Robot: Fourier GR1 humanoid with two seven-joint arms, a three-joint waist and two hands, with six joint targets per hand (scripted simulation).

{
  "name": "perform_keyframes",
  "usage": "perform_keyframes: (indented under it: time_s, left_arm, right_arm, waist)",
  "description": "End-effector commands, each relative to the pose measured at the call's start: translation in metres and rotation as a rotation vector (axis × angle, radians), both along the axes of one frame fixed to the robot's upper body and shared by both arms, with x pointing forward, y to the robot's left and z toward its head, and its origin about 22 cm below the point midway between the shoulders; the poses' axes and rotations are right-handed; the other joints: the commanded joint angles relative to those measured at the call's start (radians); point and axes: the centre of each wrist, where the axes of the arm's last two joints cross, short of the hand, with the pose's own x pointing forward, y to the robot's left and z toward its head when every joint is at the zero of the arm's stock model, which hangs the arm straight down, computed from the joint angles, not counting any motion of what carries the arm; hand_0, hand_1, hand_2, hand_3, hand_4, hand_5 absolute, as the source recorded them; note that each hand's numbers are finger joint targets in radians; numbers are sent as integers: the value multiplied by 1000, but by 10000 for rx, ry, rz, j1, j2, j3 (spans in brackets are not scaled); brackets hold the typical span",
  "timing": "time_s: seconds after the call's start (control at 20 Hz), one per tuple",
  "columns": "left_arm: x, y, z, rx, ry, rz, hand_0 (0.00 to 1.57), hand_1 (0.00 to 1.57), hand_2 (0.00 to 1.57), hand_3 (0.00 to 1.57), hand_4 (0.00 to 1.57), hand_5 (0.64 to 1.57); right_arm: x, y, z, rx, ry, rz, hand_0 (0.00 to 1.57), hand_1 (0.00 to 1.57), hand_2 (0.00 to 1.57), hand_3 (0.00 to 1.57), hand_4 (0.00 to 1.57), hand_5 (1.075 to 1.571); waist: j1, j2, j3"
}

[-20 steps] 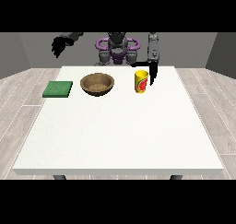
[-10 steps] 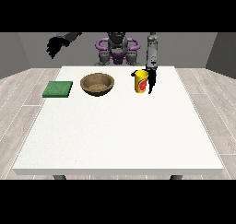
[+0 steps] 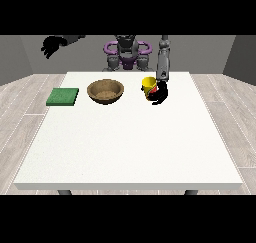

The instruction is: Pick the cup and pour the ball into the bowl, then pick the bowl and place it on the pad

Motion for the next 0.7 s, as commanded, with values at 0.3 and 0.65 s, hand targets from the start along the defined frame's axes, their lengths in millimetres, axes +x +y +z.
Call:
perform_keyframes:
  time_s: [0.3,0.65]
  left_arm:
    - [20,-63,17,3490,1698,-237,1286,1286,1571,1571,1413,1467]
    - [35,-92,26,7835,1747,622,1362,1362,1571,1571,1448,1533]
  right_arm:
    - [-3,-47,-48,228,2632,-927,0,0,0,314,629,1563]
    - [-2,-49,-61,468,2692,-414,0,0,0,151,668,1561]
  waist:
    - [693,-2449,-22]
    - [200,-2623,-20]
